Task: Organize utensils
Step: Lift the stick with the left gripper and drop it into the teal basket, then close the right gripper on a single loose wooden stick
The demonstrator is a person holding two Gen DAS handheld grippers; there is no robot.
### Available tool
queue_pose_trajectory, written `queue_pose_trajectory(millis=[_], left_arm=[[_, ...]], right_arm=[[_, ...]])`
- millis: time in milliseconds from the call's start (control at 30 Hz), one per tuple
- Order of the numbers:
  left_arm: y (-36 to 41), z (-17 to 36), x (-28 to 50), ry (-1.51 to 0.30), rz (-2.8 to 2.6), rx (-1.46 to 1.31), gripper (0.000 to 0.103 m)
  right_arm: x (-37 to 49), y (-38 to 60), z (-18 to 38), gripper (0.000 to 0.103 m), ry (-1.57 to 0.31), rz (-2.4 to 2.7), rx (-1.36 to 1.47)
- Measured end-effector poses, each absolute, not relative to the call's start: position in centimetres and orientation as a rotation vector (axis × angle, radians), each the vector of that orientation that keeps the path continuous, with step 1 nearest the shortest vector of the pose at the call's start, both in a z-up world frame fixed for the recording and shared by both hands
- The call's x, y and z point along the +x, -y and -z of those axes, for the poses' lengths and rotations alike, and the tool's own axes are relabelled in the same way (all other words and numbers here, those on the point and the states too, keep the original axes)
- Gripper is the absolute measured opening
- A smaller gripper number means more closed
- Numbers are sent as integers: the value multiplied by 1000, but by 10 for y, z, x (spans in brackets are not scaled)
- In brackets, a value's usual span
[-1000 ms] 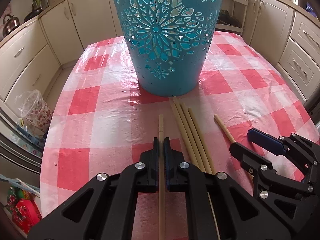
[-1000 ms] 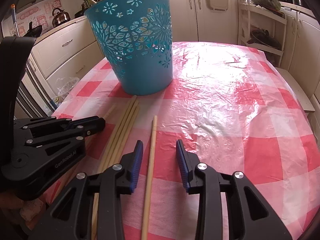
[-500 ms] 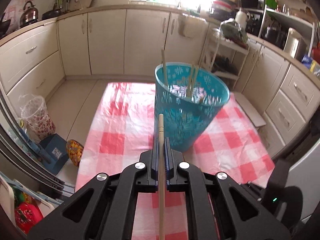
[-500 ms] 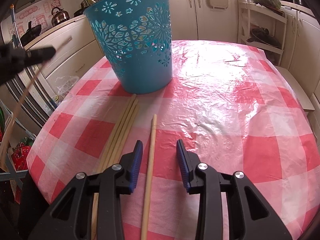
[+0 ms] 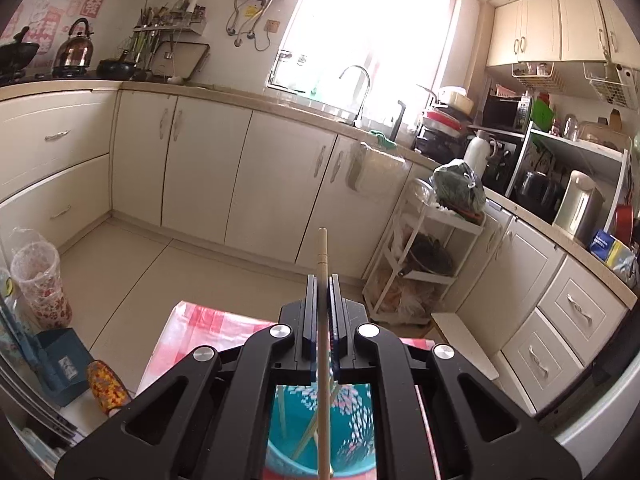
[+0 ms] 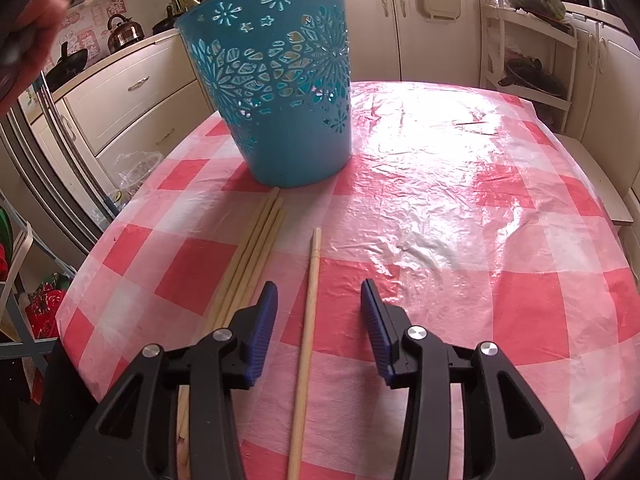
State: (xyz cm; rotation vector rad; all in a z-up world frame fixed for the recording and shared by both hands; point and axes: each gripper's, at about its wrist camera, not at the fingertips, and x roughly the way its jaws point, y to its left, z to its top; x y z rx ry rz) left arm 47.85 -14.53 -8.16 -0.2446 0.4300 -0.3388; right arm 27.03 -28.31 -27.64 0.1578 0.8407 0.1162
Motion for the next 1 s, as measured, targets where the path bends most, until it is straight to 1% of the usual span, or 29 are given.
queue_pose_trajectory(millis=[167, 300, 433, 667, 733, 767, 800, 833, 867, 900, 933, 1000], left_arm=[[163, 91, 511, -404, 311, -262, 5], [174, 108, 521, -415, 295, -252, 5], [179, 123, 518, -419, 286, -219, 5], [184, 139, 502, -466, 280, -112, 5], [177, 140, 494, -480, 273, -92, 8], [172, 140, 488, -486, 266, -84, 14], [166, 140, 481, -490, 253, -79, 26], [157, 140, 474, -489, 235, -77, 35], [146, 141, 463, -481, 210, -75, 52], [137, 141, 452, -469, 184, -71, 60], [126, 142, 438, -455, 160, -64, 63], [107, 149, 415, -446, 125, -49, 73]], right_arm=[[270, 280, 276, 48, -841, -127, 146], [270, 280, 276, 49, -843, -137, 147], [271, 279, 276, 52, -845, -142, 144], [272, 279, 276, 52, -846, -143, 143], [272, 278, 276, 52, -846, -143, 141], [271, 278, 277, 52, -846, -144, 142], [271, 278, 277, 52, -846, -145, 143], [271, 279, 276, 52, -847, -147, 145], [271, 279, 276, 52, -847, -150, 145], [271, 279, 276, 52, -847, -151, 146], [271, 280, 276, 52, -847, -151, 147], [270, 281, 276, 52, -848, -152, 152]])
